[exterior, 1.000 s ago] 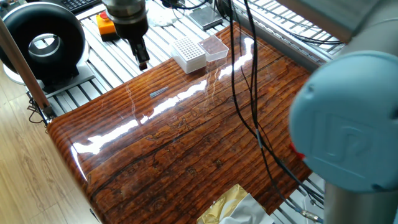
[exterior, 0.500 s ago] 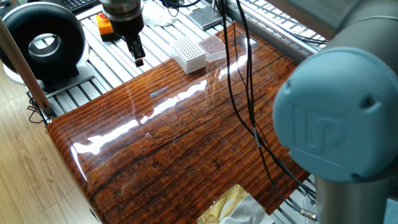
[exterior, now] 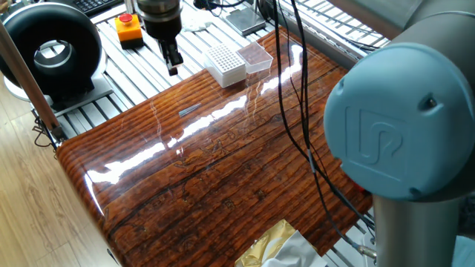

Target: Insert a medium pipette tip into the holder for medium pipette tips

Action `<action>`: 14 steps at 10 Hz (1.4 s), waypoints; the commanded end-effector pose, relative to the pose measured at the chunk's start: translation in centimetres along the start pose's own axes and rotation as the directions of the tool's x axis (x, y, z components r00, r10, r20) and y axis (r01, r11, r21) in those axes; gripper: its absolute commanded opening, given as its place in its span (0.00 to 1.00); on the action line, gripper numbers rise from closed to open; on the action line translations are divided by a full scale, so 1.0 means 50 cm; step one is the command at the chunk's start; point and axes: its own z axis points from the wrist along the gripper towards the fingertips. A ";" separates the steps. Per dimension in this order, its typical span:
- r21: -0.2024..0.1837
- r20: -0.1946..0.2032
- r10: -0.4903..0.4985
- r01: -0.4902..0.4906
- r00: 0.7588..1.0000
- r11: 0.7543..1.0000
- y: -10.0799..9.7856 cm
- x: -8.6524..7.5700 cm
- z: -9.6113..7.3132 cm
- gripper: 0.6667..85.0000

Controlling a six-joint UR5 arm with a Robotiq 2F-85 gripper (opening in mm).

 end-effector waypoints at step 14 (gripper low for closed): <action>0.023 0.003 0.014 -0.014 1.000 1.000 0.022 0.003 0.078 0.00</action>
